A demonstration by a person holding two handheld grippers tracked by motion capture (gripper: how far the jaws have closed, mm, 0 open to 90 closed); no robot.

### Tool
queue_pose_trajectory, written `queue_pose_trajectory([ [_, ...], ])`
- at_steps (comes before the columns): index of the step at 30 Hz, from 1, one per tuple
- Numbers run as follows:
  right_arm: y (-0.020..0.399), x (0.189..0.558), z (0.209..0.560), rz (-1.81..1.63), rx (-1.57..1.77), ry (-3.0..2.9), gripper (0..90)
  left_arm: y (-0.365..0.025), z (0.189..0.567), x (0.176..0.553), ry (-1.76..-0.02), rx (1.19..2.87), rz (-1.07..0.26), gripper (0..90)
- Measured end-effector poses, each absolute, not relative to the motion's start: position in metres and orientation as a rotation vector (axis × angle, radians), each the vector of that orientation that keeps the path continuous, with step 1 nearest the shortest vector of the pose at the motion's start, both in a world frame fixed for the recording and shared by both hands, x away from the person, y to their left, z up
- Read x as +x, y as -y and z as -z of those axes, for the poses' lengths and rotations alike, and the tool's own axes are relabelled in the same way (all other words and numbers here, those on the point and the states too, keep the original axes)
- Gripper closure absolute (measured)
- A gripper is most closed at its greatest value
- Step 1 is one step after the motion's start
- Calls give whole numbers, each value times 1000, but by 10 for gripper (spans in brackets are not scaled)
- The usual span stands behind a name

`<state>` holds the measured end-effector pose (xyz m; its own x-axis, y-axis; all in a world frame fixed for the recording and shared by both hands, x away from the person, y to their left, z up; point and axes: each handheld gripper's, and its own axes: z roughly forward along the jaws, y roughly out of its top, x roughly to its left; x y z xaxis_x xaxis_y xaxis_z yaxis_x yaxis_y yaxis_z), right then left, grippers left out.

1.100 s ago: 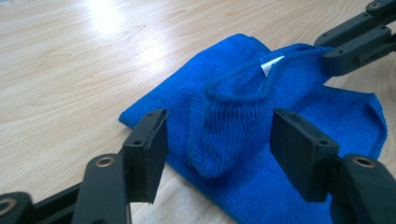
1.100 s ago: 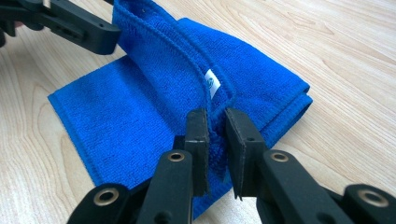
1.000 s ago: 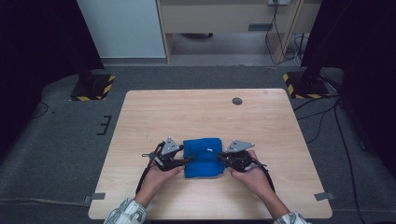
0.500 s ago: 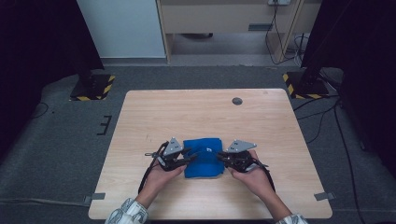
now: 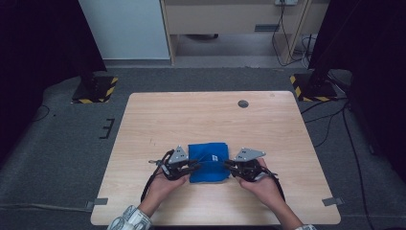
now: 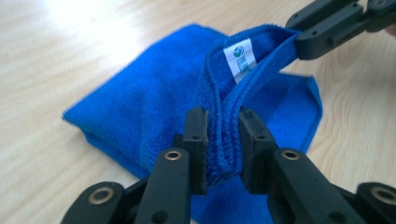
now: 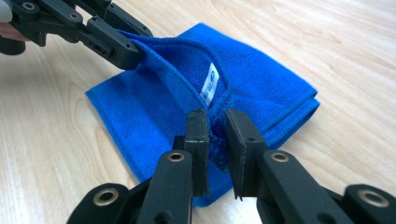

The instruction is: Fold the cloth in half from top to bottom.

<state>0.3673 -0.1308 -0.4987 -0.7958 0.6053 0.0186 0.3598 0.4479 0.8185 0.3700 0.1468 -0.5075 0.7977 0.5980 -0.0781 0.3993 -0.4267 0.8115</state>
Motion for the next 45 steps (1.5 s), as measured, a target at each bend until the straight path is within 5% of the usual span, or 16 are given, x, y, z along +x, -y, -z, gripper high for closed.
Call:
queue_pose_trajectory([
  [12,133,359,511,-1253,828,-2465,765,-147,512,363,-755,2121,-265,714],
  [28,142,352,509,-1227,882,-2484,565,-152,512,348,-732,2102,-234,590],
  [40,140,362,501,-1236,928,-2432,443,-149,512,348,-715,2107,-224,599],
  [45,136,369,500,-1247,944,-2412,390,-153,508,351,-746,2052,-244,503],
])
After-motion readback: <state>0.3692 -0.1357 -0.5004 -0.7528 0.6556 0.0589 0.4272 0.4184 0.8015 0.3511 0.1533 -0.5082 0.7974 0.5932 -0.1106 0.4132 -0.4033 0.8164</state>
